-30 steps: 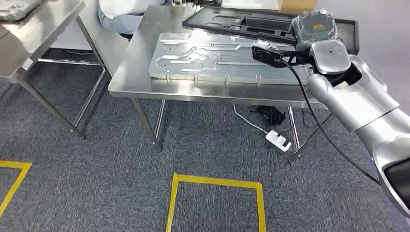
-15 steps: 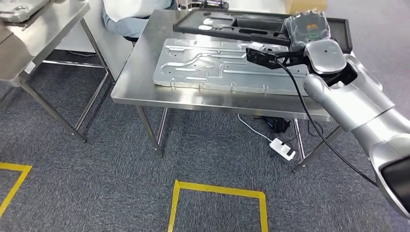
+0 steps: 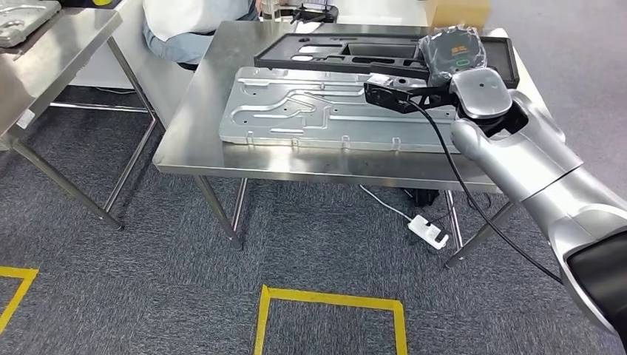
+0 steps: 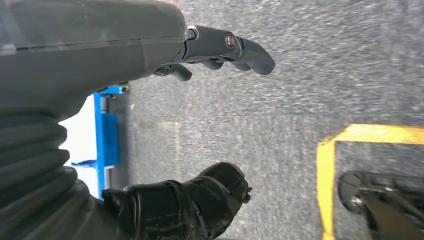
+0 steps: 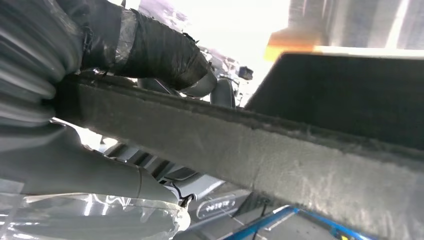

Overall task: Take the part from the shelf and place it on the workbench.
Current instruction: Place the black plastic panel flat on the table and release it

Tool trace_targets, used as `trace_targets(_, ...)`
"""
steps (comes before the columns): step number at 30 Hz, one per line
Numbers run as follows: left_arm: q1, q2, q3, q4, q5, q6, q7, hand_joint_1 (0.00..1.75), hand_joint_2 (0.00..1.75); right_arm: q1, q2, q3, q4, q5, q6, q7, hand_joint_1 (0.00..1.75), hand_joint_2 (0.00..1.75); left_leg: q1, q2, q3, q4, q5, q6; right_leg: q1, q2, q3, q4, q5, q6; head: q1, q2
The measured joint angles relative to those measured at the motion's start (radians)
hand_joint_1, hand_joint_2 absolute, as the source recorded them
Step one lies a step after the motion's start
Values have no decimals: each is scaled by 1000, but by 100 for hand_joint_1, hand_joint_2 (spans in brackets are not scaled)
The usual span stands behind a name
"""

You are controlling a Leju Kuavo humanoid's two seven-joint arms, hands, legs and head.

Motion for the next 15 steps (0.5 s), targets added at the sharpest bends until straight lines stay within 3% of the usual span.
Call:
trace_targets(3,-4,0,-3,0,0,0,3,0,175,1,8,0,5,0,-6,-4,175,175,0,1,15,-25,-14,11,1,0,2,-5,-8,15,-1,0)
trace_targets(5,-3,0,-3,0,0,0,5,0,175,3,13,0,7,0,-7,-8,175,175,5,2,29,-35,-17,22,2,-3,-14,35,-31,23,1,0)
trace_targets(8,-3,0,-3,0,0,0,6,0,175,6,18,0,12,0,-7,-9,175,175,6,1,46,-37,-29,35,1,-5,-117,218,-94,30,3,0)
trace_targets(9,-3,1,-3,0,0,0,6,0,175,8,19,0,15,0,-7,-9,175,175,6,0,52,-36,-36,36,0,-6,-151,265,-97,32,2,0)
trace_targets(10,-2,1,-3,0,0,0,6,0,175,10,19,0,18,0,-7,-10,175,175,6,-2,59,-34,-43,36,-1,-6,-170,277,-82,33,3,0)
trace_targets(11,-2,1,-3,0,0,0,7,0,175,12,20,0,21,0,-7,-11,175,175,6,-4,67,-31,-52,35,-1,-7,-169,249,-47,32,3,0)
trace_targets(13,0,1,-3,0,1,-1,8,0,175,15,23,0,26,0,-8,-15,175,175,5,-7,81,-23,-71,29,0,-9,-125,120,40,26,3,0)
trace_targets(15,-1,1,-4,0,1,-2,8,0,175,14,32,0,32,1,-10,-24,175,175,2,-8,84,-16,-85,20,5,-10,-87,24,74,16,2,0)
